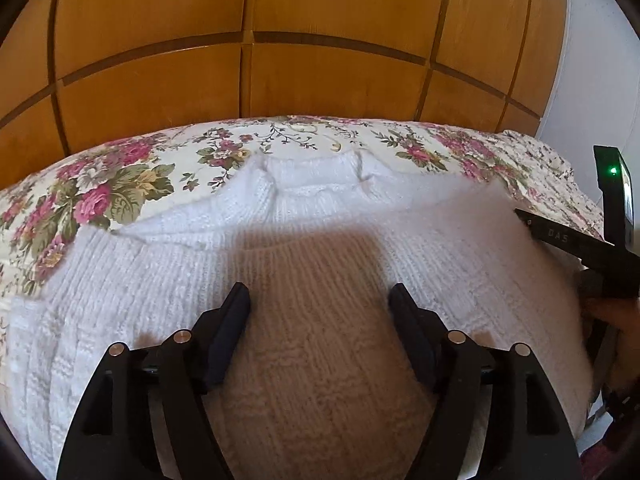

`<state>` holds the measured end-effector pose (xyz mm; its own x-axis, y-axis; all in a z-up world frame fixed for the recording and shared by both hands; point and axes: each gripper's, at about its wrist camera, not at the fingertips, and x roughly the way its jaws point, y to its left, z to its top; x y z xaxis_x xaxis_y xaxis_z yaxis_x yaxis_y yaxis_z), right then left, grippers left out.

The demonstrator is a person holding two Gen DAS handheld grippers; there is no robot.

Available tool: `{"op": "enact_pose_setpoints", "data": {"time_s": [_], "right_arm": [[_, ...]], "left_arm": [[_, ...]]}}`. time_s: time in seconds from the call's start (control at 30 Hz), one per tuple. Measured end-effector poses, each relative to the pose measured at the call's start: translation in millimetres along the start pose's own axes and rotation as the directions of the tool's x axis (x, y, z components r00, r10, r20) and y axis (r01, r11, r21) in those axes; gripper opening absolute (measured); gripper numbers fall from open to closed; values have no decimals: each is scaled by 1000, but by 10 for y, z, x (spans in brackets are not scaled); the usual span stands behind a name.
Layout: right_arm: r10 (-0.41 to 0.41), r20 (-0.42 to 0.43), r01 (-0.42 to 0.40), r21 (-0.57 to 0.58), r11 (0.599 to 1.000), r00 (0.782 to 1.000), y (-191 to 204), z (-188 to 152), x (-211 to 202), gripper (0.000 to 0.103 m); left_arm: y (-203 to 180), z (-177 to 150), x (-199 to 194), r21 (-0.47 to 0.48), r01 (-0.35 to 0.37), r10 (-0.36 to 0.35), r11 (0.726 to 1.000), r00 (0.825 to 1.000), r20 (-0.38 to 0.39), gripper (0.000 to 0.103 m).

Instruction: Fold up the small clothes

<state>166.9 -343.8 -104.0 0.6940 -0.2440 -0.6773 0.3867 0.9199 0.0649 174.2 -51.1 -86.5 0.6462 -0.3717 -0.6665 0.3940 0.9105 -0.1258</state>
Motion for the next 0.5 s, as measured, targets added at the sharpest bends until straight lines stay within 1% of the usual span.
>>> {"op": "enact_pose_setpoints", "data": {"time_s": [0.03,0.07,0.13,0.17,0.2,0.23,0.3,0.33,0.37,0.4,0.43,0.47,0.5], "right_arm": [[7,15,-7,3,1000,1000,-3,1,-45,65],[15,25,-15,4,1000,1000,-10,11,-113,66],[-7,37,7,-2,1000,999,8,6,-291,66],[7,52,-7,-2,1000,999,23,-20,-399,63],[49,67,-49,-1,999,997,45,-59,-518,60],[123,70,-123,-10,992,990,89,-119,-642,55],[217,44,-214,-60,975,975,249,-254,-783,43],[241,29,-238,-83,968,970,323,-304,-802,31],[258,1,-257,-109,960,966,415,-361,-786,19],[241,-48,-245,-134,960,969,518,-430,-702,19],[215,-66,-223,-145,964,974,569,-473,-632,20],[203,-65,-211,-153,965,977,602,-505,-571,20],[192,-43,-197,-171,965,980,635,-524,-540,20]], "left_arm": [[-2,-6,-29,-3,4,-4,1000,1000,2,71],[9,-20,-71,-8,10,-10,1000,1000,1,72],[19,-43,-167,-12,3,-3,1000,1000,2,77],[31,-75,-255,-16,0,1,1000,1000,20,79],[44,-113,-322,-20,-2,3,1000,999,34,80],[57,-153,-377,-26,-9,10,1000,999,43,81],[105,-256,-450,-45,-23,25,999,998,52,81],[124,-290,-467,-51,-19,22,999,998,55,81],[127,-331,-480,-46,-21,23,999,998,59,81],[125,-349,-479,-38,-23,25,999,998,60,81],[122,-358,-473,-30,-24,26,999,998,61,81],[122,-359,-457,-25,-24,25,999,998,59,82],[123,-359,-447,-25,-22,23,999,998,56,83]]}}
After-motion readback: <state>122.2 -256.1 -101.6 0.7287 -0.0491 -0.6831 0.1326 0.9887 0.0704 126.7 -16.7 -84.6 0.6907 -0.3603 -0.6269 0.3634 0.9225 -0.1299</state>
